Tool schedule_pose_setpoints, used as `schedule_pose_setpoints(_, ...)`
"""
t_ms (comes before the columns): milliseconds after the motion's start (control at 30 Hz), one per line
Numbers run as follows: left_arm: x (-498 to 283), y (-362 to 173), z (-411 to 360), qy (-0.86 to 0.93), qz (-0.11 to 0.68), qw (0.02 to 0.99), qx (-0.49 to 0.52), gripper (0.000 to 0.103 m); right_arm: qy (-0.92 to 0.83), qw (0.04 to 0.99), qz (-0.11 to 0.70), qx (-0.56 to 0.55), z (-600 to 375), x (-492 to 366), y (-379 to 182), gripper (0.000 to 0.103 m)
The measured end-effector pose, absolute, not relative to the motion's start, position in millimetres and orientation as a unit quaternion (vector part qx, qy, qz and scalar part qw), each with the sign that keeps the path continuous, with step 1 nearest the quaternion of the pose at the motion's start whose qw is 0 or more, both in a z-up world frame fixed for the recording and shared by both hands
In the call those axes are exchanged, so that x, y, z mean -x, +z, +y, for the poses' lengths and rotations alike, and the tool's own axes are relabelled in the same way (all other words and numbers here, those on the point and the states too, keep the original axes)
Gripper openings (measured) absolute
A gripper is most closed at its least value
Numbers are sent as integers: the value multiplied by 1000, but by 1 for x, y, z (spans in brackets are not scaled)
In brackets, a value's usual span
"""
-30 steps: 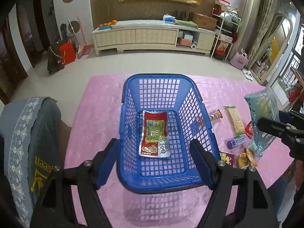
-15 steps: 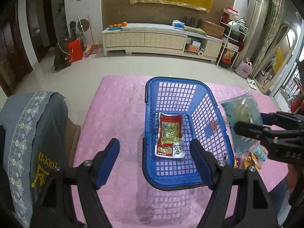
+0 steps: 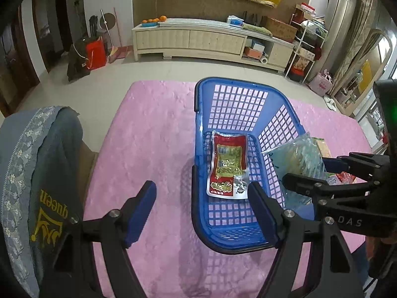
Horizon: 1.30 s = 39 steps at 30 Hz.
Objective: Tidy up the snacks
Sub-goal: 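Grasp the light-blue striped bag with the right gripper and drop it into the basket, then withdraw both grippers from the basket and move the right gripper toward the snacks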
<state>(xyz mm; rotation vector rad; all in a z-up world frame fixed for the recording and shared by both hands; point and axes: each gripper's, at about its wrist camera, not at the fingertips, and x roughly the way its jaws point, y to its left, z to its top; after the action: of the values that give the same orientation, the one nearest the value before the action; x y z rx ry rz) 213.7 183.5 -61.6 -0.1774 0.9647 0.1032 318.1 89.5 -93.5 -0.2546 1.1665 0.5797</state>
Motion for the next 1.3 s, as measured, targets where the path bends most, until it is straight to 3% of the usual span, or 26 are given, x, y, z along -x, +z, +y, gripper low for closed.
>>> schedule_pose_setpoints(100, -213, -63, 185, 50, 465, 880, 86, 74, 265, 790, 541, 114, 88, -317, -93, 65)
schedule_pose_setpoints(200, -212, -61, 185, 49, 463, 880, 88, 74, 254, 791, 540, 135, 89, -314, -92, 79)
schedule_pose_setpoints(400, -204, -52, 175, 45, 457, 885, 80, 74, 238, 810, 518, 134, 73, -309, -77, 84)
schedule_pose_setpoints(1300, -189, -10, 36, -43, 431, 901, 5, 77, 188, 855, 482, 34, -90, -276, -24, 85)
